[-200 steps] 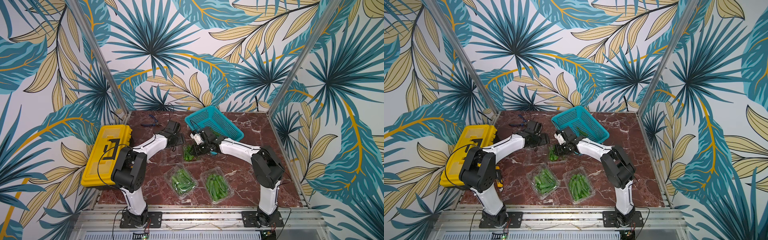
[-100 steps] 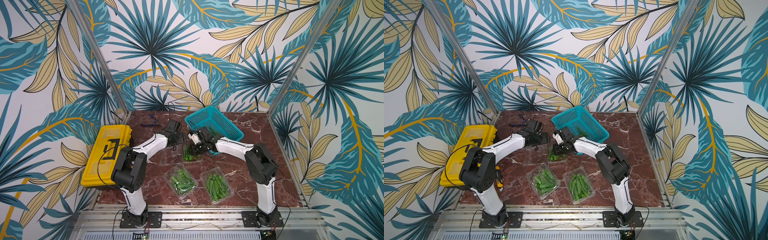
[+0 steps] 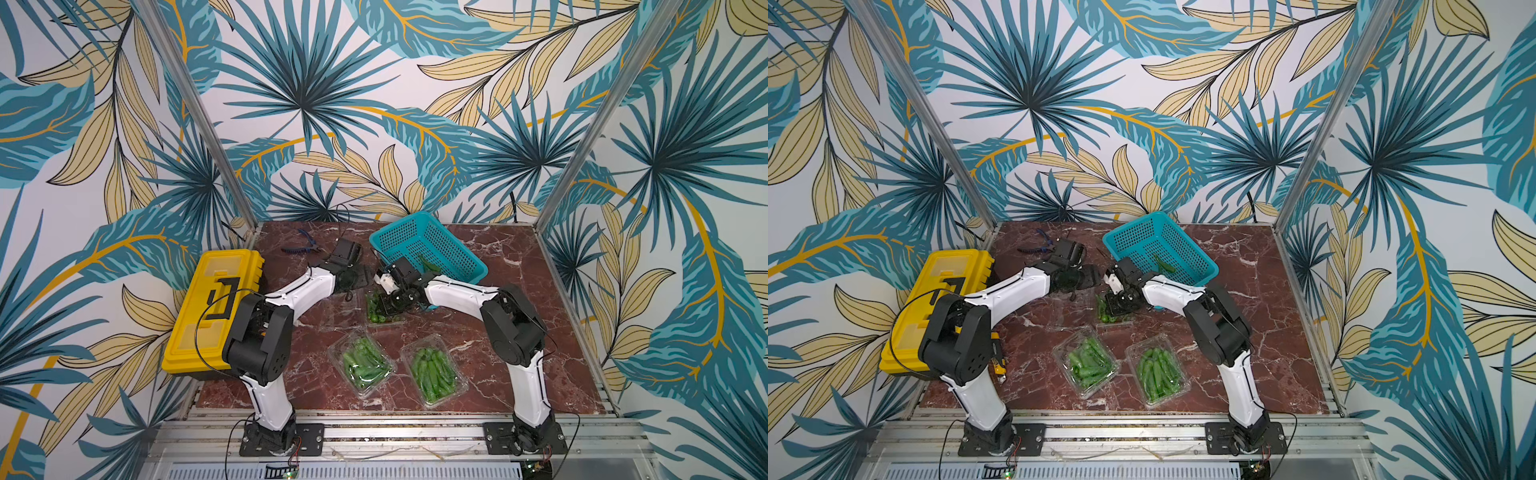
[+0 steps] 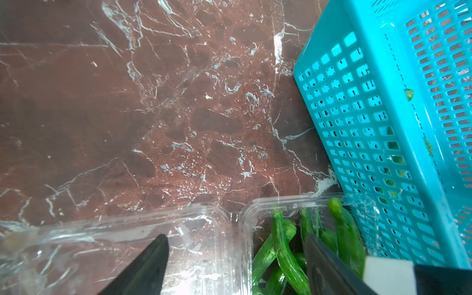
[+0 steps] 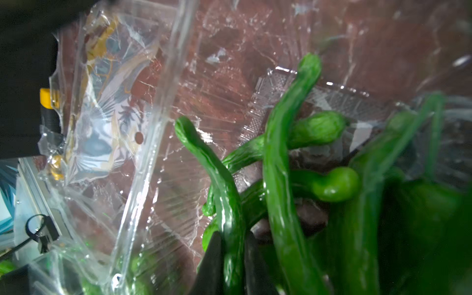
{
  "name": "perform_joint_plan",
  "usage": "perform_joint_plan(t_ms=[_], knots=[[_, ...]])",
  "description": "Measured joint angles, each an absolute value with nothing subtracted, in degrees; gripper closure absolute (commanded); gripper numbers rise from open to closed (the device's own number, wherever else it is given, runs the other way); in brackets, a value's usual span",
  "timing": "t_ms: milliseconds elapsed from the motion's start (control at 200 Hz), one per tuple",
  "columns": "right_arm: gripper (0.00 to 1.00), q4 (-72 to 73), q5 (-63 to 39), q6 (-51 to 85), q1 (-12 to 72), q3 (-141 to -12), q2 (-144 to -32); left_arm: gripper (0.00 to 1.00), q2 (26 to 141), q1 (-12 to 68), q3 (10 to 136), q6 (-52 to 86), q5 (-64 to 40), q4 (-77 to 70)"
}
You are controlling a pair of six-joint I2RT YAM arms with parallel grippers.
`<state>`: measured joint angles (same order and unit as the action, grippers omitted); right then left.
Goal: Take small green peppers out of containers
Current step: Pick up the green pepper from the packing box.
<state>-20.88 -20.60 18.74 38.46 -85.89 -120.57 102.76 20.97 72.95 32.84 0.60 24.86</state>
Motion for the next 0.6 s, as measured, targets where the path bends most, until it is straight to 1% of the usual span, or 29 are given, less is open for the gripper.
perform_joint_plan(t_ms=[175,446,601], knots=[[0.92,-19.6,-20.6,18.6,38.5,-85.0,-119.8,0.15,102.8,21.0,72.9,32.6,0.6,24.9],[0.93,-16.8,-19.3,19.1,38.4,-82.6,-110.6,0.13,101.7,21.0,73.0,31.4,0.8,24.7],[0.95,-14.8,-17.3,19.8,38.1,-81.5,-108.6,0.13,99.6,21.0,73.8,30.8,0.5,24.3]])
